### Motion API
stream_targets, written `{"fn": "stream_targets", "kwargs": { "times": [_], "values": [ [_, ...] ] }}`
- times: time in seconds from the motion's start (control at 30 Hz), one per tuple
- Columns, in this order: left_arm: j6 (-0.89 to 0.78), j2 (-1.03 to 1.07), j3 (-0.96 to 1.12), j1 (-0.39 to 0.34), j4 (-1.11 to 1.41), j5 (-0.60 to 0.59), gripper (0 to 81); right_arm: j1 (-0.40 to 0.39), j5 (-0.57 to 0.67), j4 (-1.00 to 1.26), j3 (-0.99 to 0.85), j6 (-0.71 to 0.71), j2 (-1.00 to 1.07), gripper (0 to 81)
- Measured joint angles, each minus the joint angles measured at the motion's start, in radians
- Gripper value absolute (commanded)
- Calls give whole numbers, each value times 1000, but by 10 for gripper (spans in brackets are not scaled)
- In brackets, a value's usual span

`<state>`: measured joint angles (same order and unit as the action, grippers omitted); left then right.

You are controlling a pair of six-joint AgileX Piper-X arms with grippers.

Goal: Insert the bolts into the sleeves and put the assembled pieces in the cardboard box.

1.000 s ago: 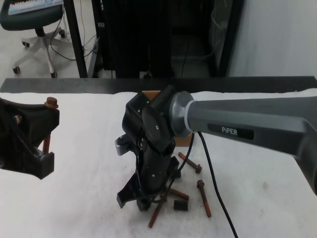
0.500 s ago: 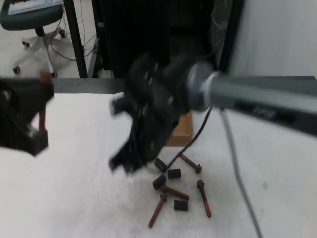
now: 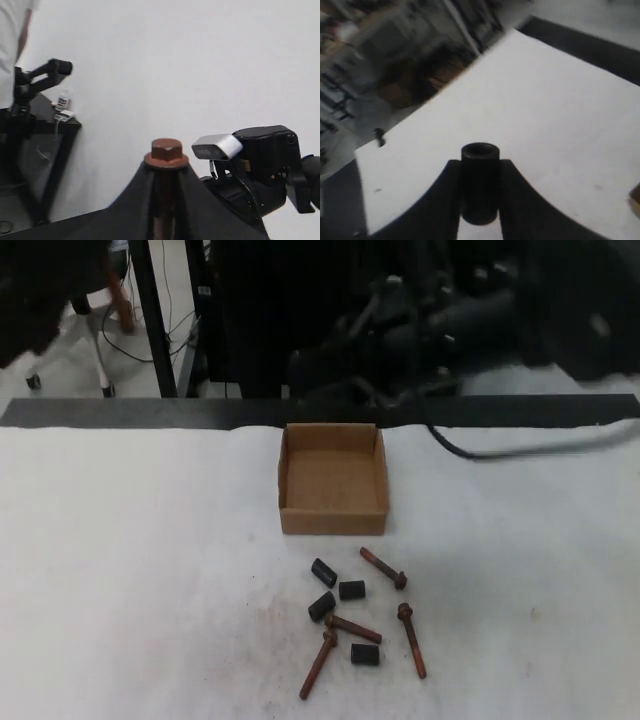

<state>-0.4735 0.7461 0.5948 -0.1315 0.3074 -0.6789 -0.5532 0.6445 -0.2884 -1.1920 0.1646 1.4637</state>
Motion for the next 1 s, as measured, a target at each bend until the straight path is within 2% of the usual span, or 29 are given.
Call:
{"fn": "stream_targets", "kwargs": {
  "times": [0.1, 0.23, 0.3, 0.5, 0.67, 1.0],
  "values": [
    [-67, 106, -20, 0, 137, -80, 2, 5, 184, 200, 147, 6, -69, 9],
    [-115, 263, -23, 0, 307, -223, 2, -2, 272, 403, 259, 55, -108, 9],
    [-121, 307, -23, -9, 370, -241, 2, -5, 297, 508, 328, 76, -114, 9],
    [-124, 365, -27, -91, 481, -269, 2, -36, 306, 612, 471, 84, -89, 9],
    [-118, 367, -67, -167, 520, -278, 2, -75, 303, 677, 500, 84, -59, 9],
    [-118, 367, -95, -183, 595, -281, 2, -77, 274, 869, 501, 176, -55, 9]
  ]
}}
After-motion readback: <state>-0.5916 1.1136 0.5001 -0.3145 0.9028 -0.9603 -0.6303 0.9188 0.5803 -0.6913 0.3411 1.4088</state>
